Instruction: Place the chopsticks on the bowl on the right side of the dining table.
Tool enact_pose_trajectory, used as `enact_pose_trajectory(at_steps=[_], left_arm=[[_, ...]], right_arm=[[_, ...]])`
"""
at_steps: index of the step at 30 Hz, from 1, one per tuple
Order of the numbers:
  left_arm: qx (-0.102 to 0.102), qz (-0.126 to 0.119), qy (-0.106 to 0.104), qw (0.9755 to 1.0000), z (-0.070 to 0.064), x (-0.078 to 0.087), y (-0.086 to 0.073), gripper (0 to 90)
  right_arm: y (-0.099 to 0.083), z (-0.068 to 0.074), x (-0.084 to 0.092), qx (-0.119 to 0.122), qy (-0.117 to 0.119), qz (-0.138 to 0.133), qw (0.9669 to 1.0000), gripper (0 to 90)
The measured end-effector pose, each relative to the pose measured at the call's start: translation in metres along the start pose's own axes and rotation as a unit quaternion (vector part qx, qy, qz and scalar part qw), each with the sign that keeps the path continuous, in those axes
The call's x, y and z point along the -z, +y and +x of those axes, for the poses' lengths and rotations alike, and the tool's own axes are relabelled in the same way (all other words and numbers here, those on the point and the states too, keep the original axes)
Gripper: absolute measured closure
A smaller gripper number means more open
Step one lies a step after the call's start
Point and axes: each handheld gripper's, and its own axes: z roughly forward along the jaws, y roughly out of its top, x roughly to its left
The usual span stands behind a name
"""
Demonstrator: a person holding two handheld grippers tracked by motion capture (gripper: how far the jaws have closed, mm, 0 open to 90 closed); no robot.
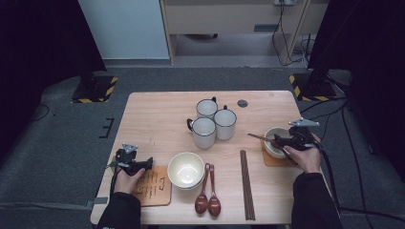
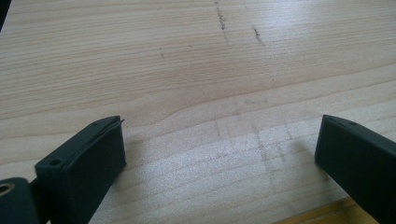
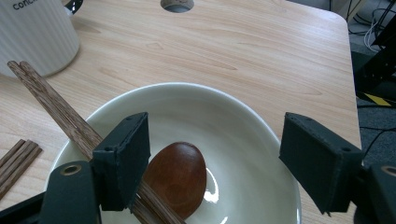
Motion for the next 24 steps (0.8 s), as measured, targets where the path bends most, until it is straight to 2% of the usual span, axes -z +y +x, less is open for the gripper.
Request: enact_pose_trajectory(at_steps=[10,17,24], left_arm=[[0.000,0.000,0.000,1.0000,0.000,0.000,0.000,0.7],[0.000,0.000,0.000,1.0000,0.000,0.000,0.000,0.7],[0.000,0.000,0.000,1.0000,0.000,0.000,0.000,0.7]], right_arm=[[0.000,0.000,0.001,0.005,0.002,-0.001,1.0000,23.9],[0.004,-0.002,0.010,0.001,0.006,-0.025,0.9997,24.9],[0.004,-0.005,0.029,-0.018,0.019,-0.047,0.9986,29.8]])
